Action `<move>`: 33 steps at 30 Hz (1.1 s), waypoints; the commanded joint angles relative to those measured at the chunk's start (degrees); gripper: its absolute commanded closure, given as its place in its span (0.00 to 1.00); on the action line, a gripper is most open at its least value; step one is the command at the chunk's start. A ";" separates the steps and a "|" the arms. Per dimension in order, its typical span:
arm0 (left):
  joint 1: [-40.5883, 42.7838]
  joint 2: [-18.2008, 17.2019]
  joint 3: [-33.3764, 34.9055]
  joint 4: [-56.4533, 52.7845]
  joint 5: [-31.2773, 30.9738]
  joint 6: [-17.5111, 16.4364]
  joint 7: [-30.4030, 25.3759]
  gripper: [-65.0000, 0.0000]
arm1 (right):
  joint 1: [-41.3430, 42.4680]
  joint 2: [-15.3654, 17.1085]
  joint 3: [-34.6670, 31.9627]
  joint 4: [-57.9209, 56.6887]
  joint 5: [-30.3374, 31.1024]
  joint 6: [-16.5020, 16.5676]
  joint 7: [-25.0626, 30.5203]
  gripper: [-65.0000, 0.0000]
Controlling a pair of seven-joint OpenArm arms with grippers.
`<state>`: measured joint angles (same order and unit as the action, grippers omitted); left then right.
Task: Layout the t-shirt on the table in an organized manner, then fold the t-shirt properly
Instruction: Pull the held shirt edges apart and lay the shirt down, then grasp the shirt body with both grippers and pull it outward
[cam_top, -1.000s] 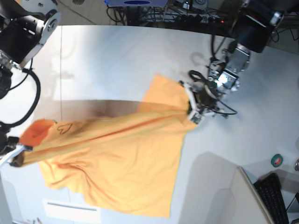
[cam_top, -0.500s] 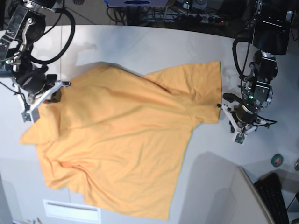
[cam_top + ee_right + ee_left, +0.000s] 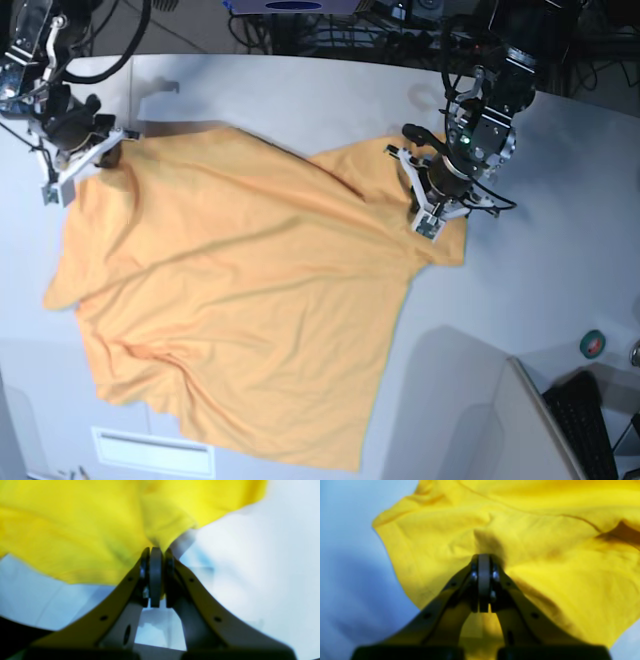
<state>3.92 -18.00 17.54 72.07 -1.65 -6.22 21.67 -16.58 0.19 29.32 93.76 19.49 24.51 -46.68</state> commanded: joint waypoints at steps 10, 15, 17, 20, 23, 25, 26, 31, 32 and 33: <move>0.96 3.36 14.15 4.19 -0.77 -1.21 2.02 1.00 | 7.04 9.18 8.79 -5.89 0.95 -7.94 1.09 1.00; -1.77 4.42 13.62 10.08 -0.86 -1.21 2.11 1.00 | 7.39 9.70 9.84 -5.80 1.04 -8.56 -2.34 1.00; -5.02 4.59 13.62 9.29 -0.86 -1.21 2.11 1.00 | 8.01 9.62 9.76 -3.87 1.04 -8.56 -4.01 0.87; -12.41 6.97 13.19 2.87 -0.86 -1.21 2.11 1.00 | 7.13 7.15 9.40 0.97 1.31 -8.20 -5.50 0.49; -19.44 11.10 9.67 -6.71 -0.33 -1.21 1.76 1.00 | 5.55 3.02 9.05 6.42 1.31 -4.16 -5.85 0.43; -24.19 13.38 6.33 -13.74 -0.24 -1.12 1.67 1.00 | 4.49 1.00 6.15 8.35 1.31 0.41 -5.85 0.44; -26.82 14.61 4.57 -17.52 -0.24 -1.12 1.49 1.00 | 3.96 0.65 4.13 8.53 1.31 2.17 -5.85 0.45; -35.79 18.04 4.13 -33.88 -0.15 -0.95 -9.41 1.00 | 4.14 -0.05 -7.47 4.22 1.22 4.19 -5.50 0.94; -36.85 18.48 4.83 -37.04 -0.15 -0.95 -11.61 1.00 | 4.75 0.03 -9.06 2.55 1.22 4.19 -5.50 1.00; -37.81 19.10 5.62 -40.21 -0.15 -0.95 -13.80 1.00 | 5.63 0.03 -10.20 0.79 1.22 4.19 -5.50 1.00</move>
<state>-33.30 0.84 23.09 31.46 -1.63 -6.92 8.49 -11.62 -0.34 18.74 93.49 20.58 28.62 -53.25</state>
